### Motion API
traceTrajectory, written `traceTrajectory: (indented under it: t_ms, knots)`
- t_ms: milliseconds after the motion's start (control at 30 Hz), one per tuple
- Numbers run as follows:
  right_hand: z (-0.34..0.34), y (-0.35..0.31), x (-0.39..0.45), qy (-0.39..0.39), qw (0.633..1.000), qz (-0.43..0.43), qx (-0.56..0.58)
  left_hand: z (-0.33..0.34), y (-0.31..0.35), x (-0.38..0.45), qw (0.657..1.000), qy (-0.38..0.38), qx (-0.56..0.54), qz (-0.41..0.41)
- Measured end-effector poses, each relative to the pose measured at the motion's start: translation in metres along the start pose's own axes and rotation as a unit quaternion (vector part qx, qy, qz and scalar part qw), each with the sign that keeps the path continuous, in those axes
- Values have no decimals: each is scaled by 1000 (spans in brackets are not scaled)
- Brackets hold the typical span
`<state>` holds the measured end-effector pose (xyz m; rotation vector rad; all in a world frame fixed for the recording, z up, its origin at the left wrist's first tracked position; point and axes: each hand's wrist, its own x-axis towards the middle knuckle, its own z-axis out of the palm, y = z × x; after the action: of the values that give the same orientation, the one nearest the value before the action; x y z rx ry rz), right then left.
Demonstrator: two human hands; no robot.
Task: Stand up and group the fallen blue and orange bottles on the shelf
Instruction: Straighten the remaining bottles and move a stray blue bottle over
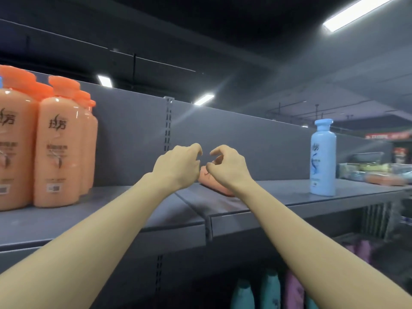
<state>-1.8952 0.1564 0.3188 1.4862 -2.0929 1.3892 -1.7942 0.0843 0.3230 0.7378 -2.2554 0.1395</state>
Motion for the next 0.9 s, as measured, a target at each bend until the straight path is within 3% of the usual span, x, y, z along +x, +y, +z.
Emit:
traceTrajectory:
  t_ms: [333, 500, 633, 900]
  knots:
    - [-13, 30, 7, 62, 998, 6, -24, 34, 20, 20, 1000, 7, -13, 1]
    - [-6, 35, 15, 40, 996, 18, -78, 43, 14, 25, 1000, -15, -25, -5]
    - [1, 30, 18, -14, 975, 3, -223, 49, 11, 29, 999, -40, -9, 19]
    - [15, 36, 33, -43, 946, 88, -308, 53, 9, 31, 999, -38, 8, 19]
